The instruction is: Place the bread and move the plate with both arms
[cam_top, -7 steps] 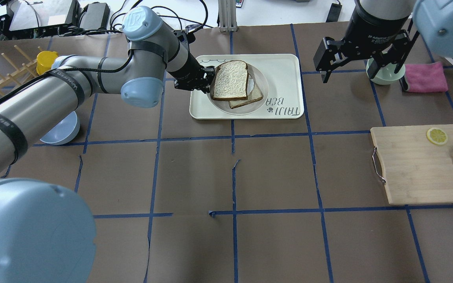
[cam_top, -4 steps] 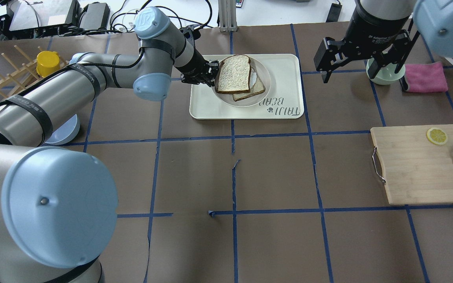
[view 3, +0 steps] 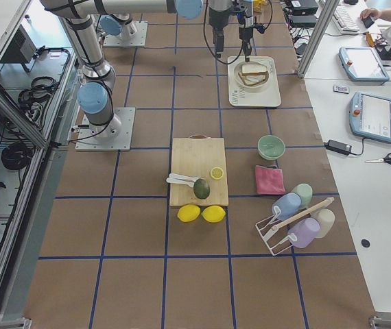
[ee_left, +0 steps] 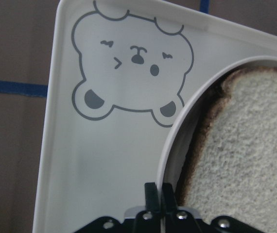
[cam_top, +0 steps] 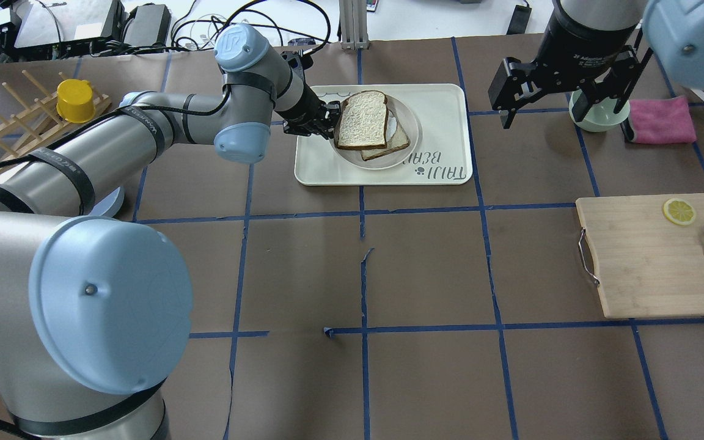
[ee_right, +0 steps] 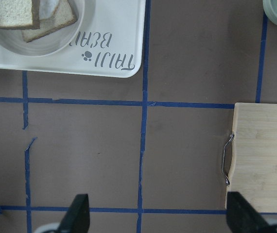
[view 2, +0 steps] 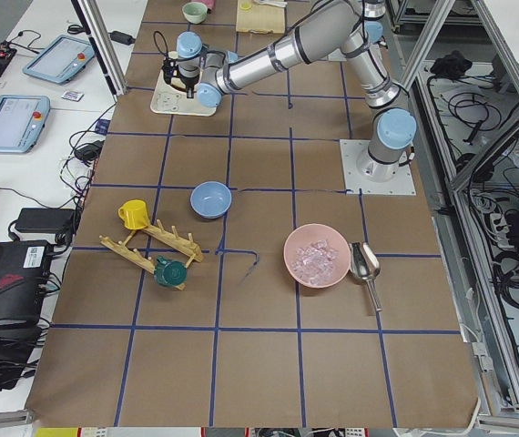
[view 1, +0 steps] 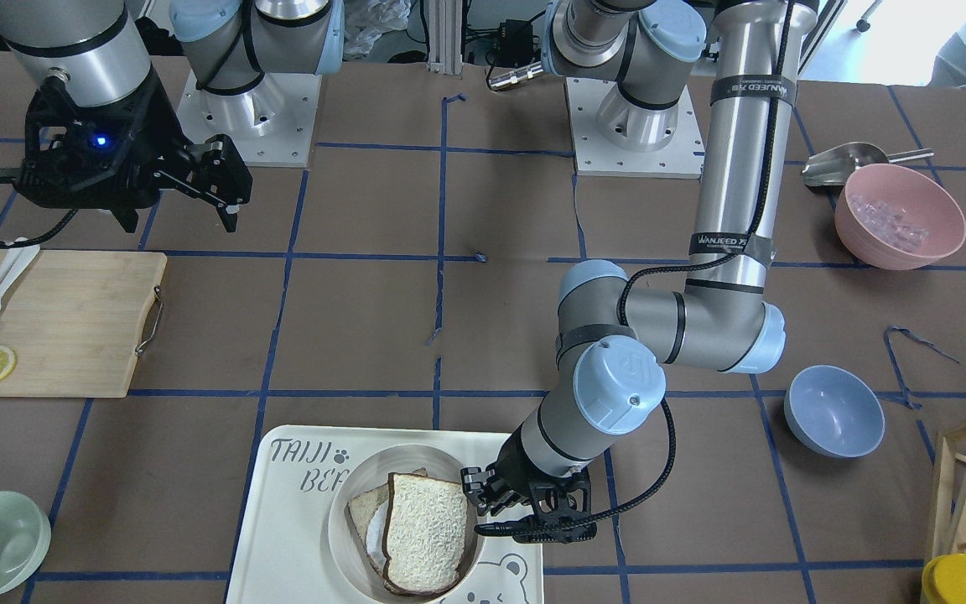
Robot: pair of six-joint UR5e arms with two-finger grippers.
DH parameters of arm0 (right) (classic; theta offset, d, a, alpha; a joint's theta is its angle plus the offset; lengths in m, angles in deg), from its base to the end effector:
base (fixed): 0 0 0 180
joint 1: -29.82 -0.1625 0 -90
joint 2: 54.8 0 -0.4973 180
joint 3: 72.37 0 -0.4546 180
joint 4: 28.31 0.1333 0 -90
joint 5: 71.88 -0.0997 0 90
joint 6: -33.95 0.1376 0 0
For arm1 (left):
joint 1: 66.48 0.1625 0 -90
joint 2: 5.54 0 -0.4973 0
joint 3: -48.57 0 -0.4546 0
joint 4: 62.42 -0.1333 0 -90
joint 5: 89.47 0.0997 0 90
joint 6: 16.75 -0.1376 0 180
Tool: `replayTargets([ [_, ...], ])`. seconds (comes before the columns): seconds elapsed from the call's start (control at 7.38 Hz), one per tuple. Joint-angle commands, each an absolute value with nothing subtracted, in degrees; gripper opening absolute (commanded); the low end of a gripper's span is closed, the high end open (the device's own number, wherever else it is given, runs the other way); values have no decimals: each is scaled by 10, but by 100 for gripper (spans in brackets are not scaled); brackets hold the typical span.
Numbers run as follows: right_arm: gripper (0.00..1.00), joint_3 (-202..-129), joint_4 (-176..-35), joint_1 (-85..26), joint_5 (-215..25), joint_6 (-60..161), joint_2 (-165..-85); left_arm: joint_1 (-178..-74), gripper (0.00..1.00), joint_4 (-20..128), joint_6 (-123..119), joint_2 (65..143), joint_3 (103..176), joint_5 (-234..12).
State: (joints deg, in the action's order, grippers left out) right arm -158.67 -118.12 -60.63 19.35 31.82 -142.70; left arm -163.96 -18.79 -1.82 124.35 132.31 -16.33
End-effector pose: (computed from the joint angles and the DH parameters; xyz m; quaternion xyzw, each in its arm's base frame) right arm 0.1349 -0.5747 0.5371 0.0224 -0.9996 0.0121 0.0109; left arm -0.2790 -0.7942 0.1858 0.0476 -0.9821 0.0793 0.1642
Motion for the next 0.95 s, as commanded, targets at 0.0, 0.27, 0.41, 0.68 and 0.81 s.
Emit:
replayTargets([
  [0.0, 100, -1587, -1180, -606, 194, 317, -1427, -1636, 100, -132, -15, 1224, 1319, -136],
  [0.27, 100, -1587, -1180, -606, 194, 317, -1427, -1626, 100, -44, -16, 1158, 1322, -115],
  [0.41, 100, -1587, -1181, -606, 194, 317, -1427, -1626, 100, 39, -16, 1110, 1314, -114],
  [0.68, 100, -1587, -1180, -606, 194, 317, -1427, -1629, 100, 148, -22, 1016, 1321, -93],
  [0.81, 100, -1587, -1180, -606, 194, 317, -1427, -1630, 100, 161, -23, 982, 1322, -91],
])
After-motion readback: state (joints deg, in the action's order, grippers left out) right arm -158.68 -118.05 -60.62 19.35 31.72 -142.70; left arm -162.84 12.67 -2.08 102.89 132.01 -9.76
